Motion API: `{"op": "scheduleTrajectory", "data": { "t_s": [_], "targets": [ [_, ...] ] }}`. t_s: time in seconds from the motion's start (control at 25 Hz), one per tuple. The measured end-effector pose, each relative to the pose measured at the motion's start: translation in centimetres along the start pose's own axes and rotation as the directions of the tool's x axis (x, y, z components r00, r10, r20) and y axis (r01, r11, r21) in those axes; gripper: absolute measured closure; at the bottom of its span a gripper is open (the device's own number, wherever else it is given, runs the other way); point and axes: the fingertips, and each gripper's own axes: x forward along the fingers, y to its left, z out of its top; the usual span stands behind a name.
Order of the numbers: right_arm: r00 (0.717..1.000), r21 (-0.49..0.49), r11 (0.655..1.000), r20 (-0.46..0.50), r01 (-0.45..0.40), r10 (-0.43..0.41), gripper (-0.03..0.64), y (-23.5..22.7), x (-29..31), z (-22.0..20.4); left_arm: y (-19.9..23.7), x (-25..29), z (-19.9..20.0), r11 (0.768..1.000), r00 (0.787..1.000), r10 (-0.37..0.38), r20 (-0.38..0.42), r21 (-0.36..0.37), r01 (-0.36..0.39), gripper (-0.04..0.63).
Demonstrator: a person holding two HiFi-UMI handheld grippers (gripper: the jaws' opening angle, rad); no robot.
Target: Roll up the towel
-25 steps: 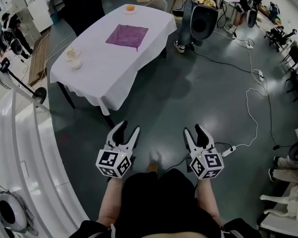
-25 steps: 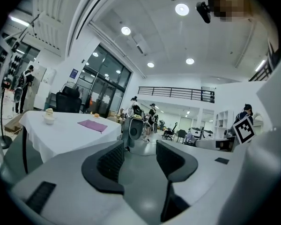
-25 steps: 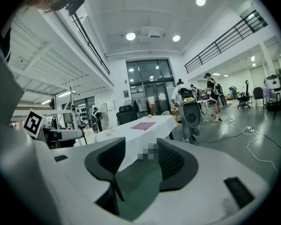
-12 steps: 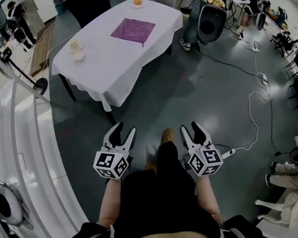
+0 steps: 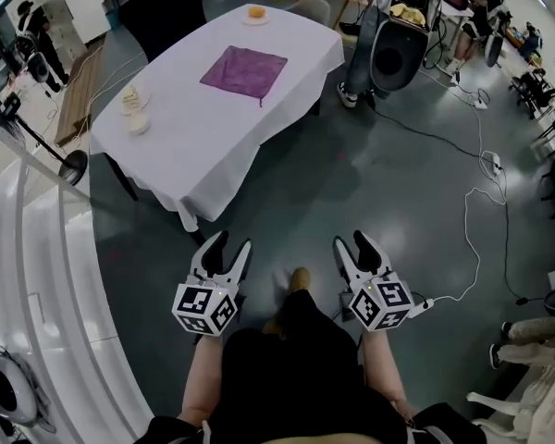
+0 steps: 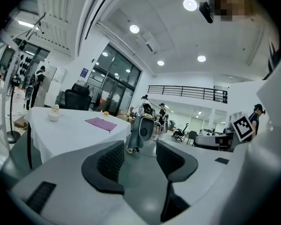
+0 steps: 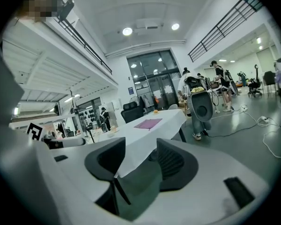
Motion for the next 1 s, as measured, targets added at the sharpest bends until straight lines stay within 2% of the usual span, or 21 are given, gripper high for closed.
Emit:
{"op": "scheduleTrajectory", "data": {
  "t_s": [0.32,0.6,1.0],
  "targets": [
    [1.000,-0.006,1.000,0.017,-0.001,0.001,0.397,-6.5,5.6,4.5,0.3,8.4,3.1,1.000,1.000,0.015,0.026,0.021,-0.016,0.376],
    [0.999,-0.030,0.998,0.007,-0.047,0.047,0.397,-9.5,10.9,7.1,1.1,13.6,4.1,0.999,0.999,0.047,0.016,0.021,-0.047,0.376],
    [0.997,-0.056,0.996,0.015,-0.075,0.076,0.397,-14.3,15.9,10.2,1.6,20.1,5.9,0.996,0.995,0.085,0.043,0.030,-0.087,0.376]
  ]
}}
